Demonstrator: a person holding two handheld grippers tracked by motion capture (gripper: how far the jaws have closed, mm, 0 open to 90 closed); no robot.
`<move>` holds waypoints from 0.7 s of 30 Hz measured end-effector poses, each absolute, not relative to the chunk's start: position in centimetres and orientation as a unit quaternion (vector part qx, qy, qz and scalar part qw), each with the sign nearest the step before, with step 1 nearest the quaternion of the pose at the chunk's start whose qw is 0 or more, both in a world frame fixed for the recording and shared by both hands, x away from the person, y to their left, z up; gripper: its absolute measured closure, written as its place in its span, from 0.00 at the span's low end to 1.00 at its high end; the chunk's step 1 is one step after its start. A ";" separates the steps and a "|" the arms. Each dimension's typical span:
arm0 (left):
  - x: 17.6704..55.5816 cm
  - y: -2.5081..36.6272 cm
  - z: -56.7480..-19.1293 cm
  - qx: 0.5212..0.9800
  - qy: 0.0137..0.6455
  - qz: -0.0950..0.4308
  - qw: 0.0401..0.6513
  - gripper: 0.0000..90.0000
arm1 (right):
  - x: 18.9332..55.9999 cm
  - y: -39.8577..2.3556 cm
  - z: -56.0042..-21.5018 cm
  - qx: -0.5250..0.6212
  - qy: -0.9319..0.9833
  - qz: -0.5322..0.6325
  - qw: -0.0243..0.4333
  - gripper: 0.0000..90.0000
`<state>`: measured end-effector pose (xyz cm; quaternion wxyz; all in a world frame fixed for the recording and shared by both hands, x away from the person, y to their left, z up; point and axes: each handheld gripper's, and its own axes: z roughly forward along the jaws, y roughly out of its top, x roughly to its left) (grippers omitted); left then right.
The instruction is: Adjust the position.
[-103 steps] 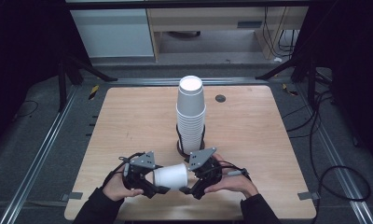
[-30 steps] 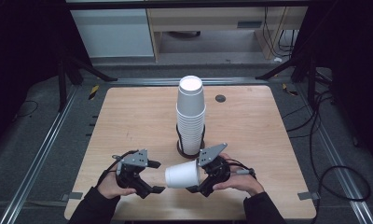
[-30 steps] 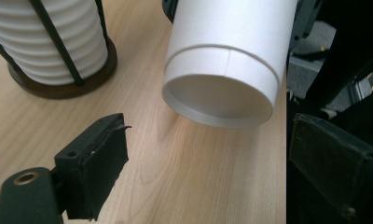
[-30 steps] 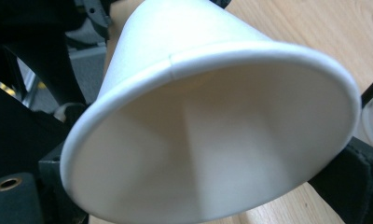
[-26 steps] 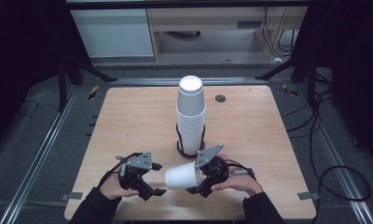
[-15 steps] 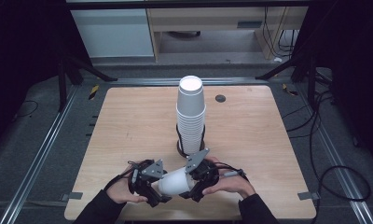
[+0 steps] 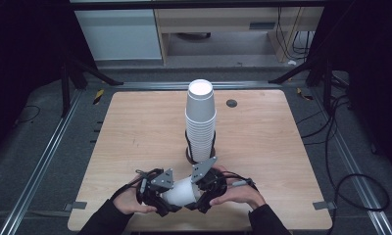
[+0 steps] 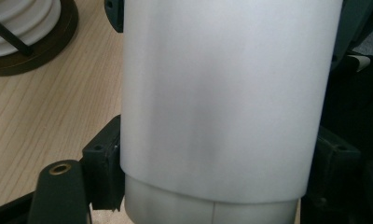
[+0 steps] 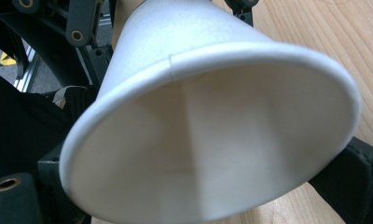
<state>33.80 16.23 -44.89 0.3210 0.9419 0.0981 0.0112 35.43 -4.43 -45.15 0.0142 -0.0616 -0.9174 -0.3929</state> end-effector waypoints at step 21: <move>35.4 19.9 -43.8 0.913 0.151 0.026 0.379 0.25 | 36.3 -8.3 -42.0 -0.115 -0.869 -0.481 -0.023 0.03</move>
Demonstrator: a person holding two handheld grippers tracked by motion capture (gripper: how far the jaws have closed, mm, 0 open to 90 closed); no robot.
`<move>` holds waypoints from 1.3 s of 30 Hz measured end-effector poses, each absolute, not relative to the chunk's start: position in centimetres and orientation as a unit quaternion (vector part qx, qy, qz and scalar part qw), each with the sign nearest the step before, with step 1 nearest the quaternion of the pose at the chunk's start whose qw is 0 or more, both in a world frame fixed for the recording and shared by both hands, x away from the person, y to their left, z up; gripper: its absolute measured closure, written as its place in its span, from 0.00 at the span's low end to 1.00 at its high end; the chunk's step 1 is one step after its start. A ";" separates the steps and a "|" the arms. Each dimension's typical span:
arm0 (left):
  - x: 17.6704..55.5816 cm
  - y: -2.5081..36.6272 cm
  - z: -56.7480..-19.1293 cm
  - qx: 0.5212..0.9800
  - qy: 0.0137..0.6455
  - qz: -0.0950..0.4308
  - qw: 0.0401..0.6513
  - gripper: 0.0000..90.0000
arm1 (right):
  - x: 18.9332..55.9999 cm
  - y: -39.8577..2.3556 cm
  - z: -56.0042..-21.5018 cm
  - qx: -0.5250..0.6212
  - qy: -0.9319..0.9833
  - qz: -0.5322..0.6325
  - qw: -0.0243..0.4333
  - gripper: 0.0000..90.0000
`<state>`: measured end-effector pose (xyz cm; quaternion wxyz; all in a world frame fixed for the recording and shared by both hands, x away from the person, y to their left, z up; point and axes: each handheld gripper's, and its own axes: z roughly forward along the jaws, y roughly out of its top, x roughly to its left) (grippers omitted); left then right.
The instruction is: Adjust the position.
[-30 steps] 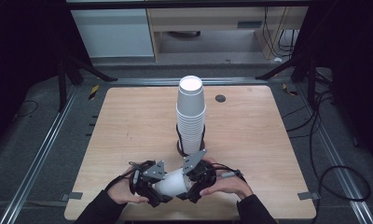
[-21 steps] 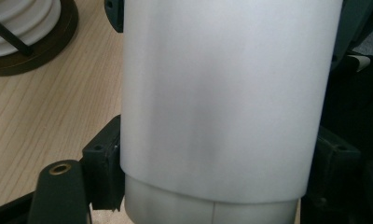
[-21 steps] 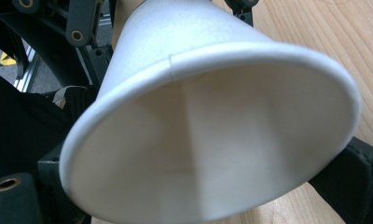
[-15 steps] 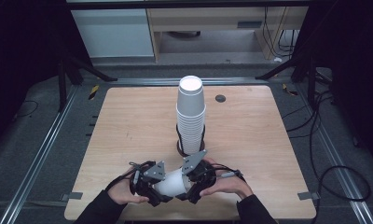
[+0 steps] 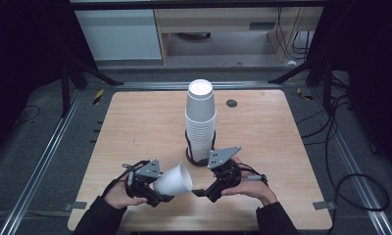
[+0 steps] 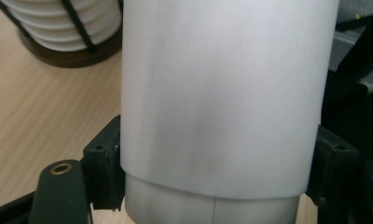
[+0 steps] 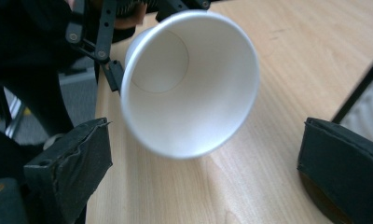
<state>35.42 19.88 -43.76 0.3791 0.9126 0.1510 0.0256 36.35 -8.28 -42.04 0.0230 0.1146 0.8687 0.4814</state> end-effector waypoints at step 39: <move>33.6 16.9 -43.5 0.880 0.130 0.031 0.455 0.25 | 36.1 -6.5 -43.1 0.125 0.834 0.535 -0.046 0.07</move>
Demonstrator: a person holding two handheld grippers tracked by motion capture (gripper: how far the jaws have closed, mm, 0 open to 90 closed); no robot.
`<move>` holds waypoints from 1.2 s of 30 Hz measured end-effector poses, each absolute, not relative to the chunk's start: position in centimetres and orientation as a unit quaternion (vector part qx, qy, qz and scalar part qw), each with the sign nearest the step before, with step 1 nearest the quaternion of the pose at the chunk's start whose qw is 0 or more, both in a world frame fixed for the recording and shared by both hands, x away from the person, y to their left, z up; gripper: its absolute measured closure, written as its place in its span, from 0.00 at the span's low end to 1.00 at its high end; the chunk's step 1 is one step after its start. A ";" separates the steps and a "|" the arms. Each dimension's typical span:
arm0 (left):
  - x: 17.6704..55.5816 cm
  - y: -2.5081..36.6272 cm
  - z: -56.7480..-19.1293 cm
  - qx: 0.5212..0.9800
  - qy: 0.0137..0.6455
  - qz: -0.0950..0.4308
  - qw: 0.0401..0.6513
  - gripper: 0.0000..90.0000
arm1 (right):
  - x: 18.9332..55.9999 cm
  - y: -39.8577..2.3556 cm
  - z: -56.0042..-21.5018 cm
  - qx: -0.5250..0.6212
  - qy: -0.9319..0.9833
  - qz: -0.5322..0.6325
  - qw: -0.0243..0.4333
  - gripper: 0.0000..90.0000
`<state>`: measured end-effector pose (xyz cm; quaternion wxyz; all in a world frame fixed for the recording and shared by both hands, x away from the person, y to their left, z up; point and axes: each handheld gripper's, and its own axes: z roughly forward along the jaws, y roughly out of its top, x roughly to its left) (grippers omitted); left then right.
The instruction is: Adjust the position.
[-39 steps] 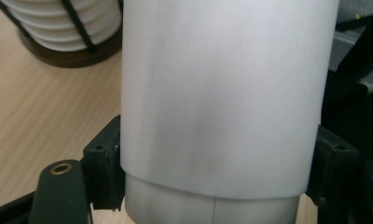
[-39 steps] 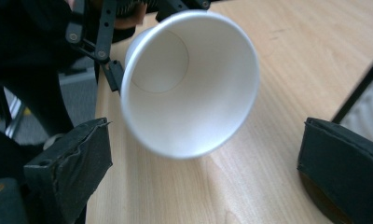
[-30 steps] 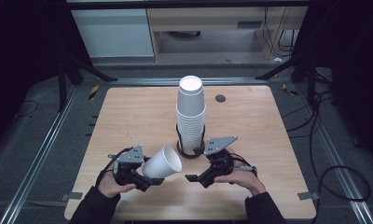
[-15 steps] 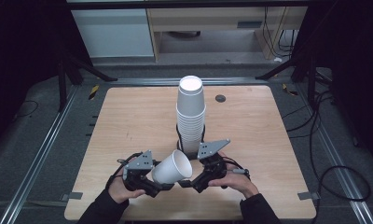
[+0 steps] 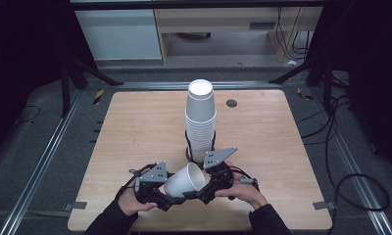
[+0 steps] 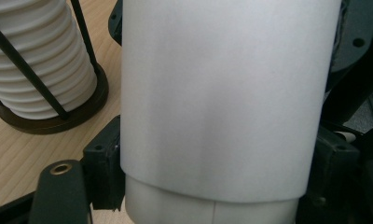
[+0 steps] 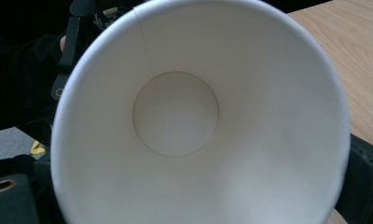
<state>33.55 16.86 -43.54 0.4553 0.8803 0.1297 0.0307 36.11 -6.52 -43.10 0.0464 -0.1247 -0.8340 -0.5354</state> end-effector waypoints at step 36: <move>33.9 16.0 -45.2 0.924 0.117 0.019 0.364 0.26 | 35.7 -4.9 -43.6 -0.101 -0.888 -0.448 0.009 0.09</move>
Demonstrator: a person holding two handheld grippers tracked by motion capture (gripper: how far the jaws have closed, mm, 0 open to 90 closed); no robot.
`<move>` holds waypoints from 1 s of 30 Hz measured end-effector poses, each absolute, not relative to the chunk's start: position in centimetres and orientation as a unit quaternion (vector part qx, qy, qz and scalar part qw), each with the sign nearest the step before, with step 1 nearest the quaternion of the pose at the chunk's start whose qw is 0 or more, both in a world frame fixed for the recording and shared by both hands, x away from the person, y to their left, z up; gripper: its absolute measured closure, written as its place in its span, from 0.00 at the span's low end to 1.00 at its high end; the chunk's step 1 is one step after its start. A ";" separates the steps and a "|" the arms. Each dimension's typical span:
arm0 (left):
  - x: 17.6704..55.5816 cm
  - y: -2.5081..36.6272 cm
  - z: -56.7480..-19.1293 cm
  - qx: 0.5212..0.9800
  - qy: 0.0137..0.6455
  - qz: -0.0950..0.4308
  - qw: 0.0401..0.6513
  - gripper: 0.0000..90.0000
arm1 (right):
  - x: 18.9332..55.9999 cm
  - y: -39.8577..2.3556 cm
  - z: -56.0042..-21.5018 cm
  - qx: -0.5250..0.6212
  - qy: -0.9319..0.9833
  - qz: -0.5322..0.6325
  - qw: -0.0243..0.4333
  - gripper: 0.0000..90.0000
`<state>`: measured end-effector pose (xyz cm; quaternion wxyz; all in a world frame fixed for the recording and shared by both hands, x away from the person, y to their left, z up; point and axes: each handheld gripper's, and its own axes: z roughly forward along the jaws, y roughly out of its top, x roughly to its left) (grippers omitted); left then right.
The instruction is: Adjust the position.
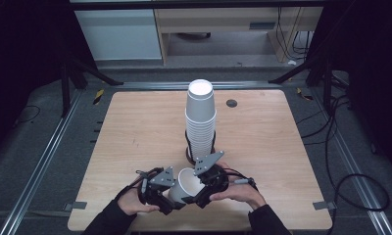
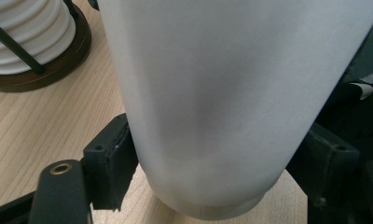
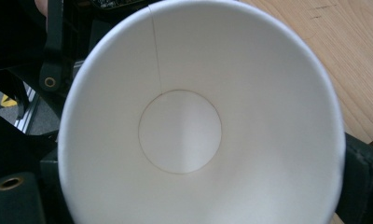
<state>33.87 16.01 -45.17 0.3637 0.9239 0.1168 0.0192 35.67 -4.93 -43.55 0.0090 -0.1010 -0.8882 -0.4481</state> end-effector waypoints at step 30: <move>35.6 19.9 -43.8 0.877 0.184 0.032 0.443 0.27 | 36.9 -9.1 -41.1 -0.173 -0.827 -0.534 -0.027 0.04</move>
